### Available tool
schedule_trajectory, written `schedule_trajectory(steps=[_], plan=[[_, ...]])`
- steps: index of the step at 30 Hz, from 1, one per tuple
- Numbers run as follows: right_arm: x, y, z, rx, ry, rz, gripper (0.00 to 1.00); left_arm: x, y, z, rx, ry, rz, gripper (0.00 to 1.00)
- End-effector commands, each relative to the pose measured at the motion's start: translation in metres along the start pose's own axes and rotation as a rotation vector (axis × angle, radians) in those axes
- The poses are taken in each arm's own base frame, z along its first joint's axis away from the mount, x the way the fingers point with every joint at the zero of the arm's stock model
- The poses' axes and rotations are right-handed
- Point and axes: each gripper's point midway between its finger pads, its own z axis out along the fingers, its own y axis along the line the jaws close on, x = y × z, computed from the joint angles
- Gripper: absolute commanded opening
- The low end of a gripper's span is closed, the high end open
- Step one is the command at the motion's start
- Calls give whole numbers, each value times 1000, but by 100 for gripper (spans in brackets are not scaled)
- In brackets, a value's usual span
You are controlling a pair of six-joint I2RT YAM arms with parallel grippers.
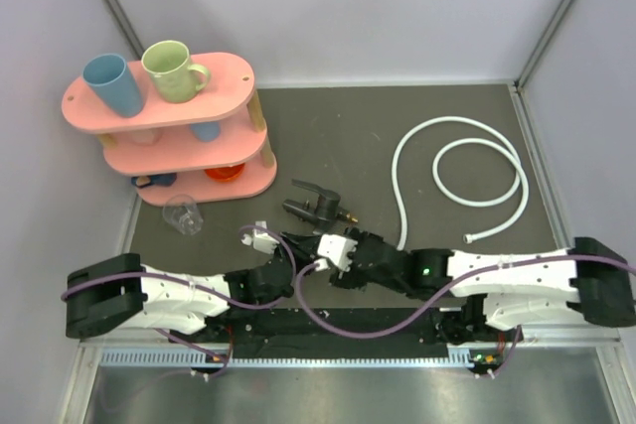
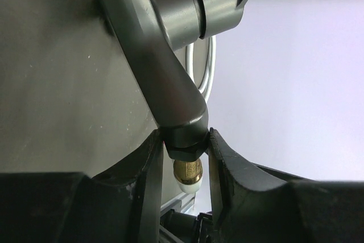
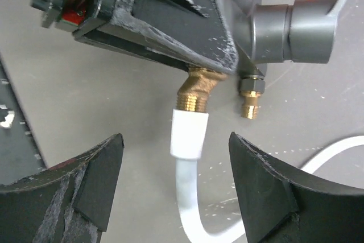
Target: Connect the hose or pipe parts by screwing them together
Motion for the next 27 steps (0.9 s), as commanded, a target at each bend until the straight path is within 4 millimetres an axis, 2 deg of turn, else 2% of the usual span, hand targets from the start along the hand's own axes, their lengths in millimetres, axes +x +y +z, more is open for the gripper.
schedule_trajectory(steps=[1,4,5,6,9,11,13,15,16,17,18,19,20,21,22,24,25,26,27], plan=[[-4,-26,15,227,110,-178,73,2,-27,0,62,-5,-26,0],[-15,-23,28,261,106,-189,65,4,-27,0,60,5,-27,0],[-13,-21,34,263,117,-197,60,4,-26,-1,59,10,-34,0],[-14,-20,37,269,113,-194,40,4,-25,-1,59,13,-37,0],[-15,-16,44,266,101,-167,9,5,-22,-3,54,24,-39,0],[-13,-13,47,256,103,-151,1,4,-17,-4,43,23,-41,0],[-14,-7,50,212,90,-121,0,4,-13,-4,36,26,-37,0],[-13,-14,49,187,75,-60,0,6,-11,-4,36,38,-38,0],[-16,-6,51,112,50,-18,0,7,-11,-4,37,44,-38,0],[-13,-13,52,89,45,25,0,9,-12,-4,42,52,-39,0],[-22,-18,49,54,-12,75,0,11,-10,-3,38,56,-34,0],[-30,2,48,-101,-65,125,0,11,-10,-3,37,59,-31,0],[-29,-16,47,-114,-92,191,0,12,-9,-4,38,66,-32,0],[-35,-15,45,-172,-149,232,0,14,-9,-3,38,69,-31,0],[-47,-2,37,-303,-207,279,0,14,-8,-3,38,70,-29,0],[-48,-17,35,-349,-245,342,0,16,-9,-3,48,77,-30,0],[-50,-5,30,-464,-259,363,0,15,-8,-2,47,75,-28,0],[-49,-5,29,-501,-260,380,0,16,-7,-2,43,77,-25,0],[-50,-13,30,-513,-261,402,0,16,-7,-2,42,73,-21,0]])
